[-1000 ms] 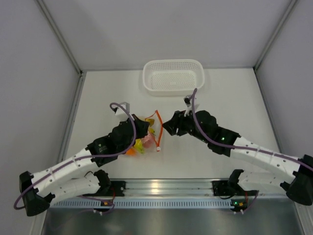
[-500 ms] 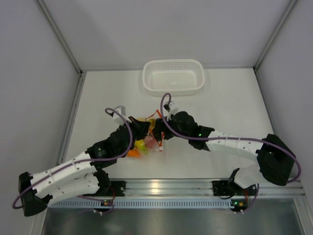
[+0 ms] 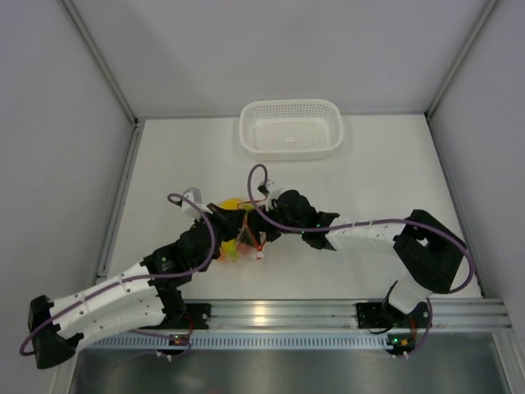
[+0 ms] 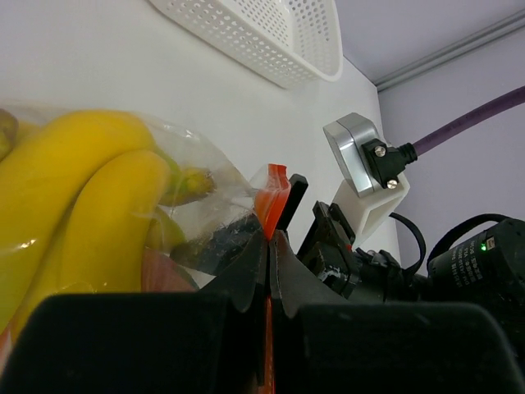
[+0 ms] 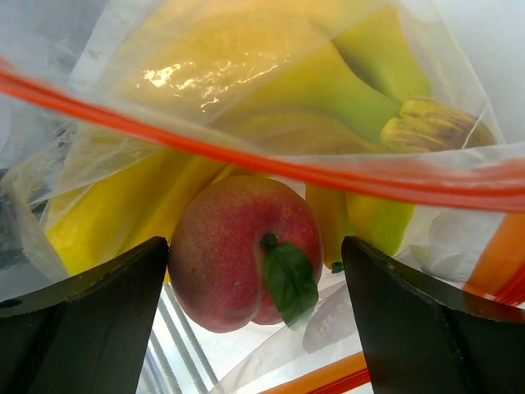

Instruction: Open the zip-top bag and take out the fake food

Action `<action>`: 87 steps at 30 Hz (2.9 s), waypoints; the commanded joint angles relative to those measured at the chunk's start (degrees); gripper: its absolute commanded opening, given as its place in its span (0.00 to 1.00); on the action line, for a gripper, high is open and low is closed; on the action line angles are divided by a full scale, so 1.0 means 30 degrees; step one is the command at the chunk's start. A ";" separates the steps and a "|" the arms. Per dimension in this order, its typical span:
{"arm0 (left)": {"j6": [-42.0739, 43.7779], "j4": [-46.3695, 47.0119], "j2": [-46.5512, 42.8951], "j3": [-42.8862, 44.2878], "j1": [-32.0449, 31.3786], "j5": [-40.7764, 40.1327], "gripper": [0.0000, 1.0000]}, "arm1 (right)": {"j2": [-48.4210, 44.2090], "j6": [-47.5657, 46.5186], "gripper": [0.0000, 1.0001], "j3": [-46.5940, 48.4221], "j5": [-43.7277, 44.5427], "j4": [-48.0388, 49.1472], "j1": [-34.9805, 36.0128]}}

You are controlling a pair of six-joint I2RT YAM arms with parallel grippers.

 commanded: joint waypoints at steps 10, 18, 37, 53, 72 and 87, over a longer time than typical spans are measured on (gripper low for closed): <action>-0.1259 0.1120 -0.1239 -0.1300 -0.0113 -0.1440 0.00 | 0.1198 0.2977 0.90 -0.0178 -0.0310 0.2298 0.0840; -0.1757 0.1120 -0.1416 -0.1828 -0.0582 -0.2201 0.00 | 0.1050 0.4793 0.81 -0.0942 -0.0047 0.3470 0.1221; -0.2285 0.1150 -0.1883 -0.2472 -0.2809 -0.4867 0.00 | 0.2458 0.7373 0.54 -0.1439 0.1036 0.6719 0.1720; -0.0735 0.1062 -0.2530 -0.3148 -0.2838 -0.4927 0.00 | -0.0060 0.4065 0.34 -0.1119 0.2792 0.3622 0.1778; 0.0439 -0.0520 -0.0010 -0.0248 -0.2838 -0.5747 0.00 | -0.8613 0.0843 0.34 -0.1676 0.5487 -0.5718 0.1866; 0.2636 -0.1370 0.0225 0.2271 -0.2809 -0.4313 0.00 | -0.7246 -0.3200 0.33 0.3008 0.5314 -0.9770 -0.7153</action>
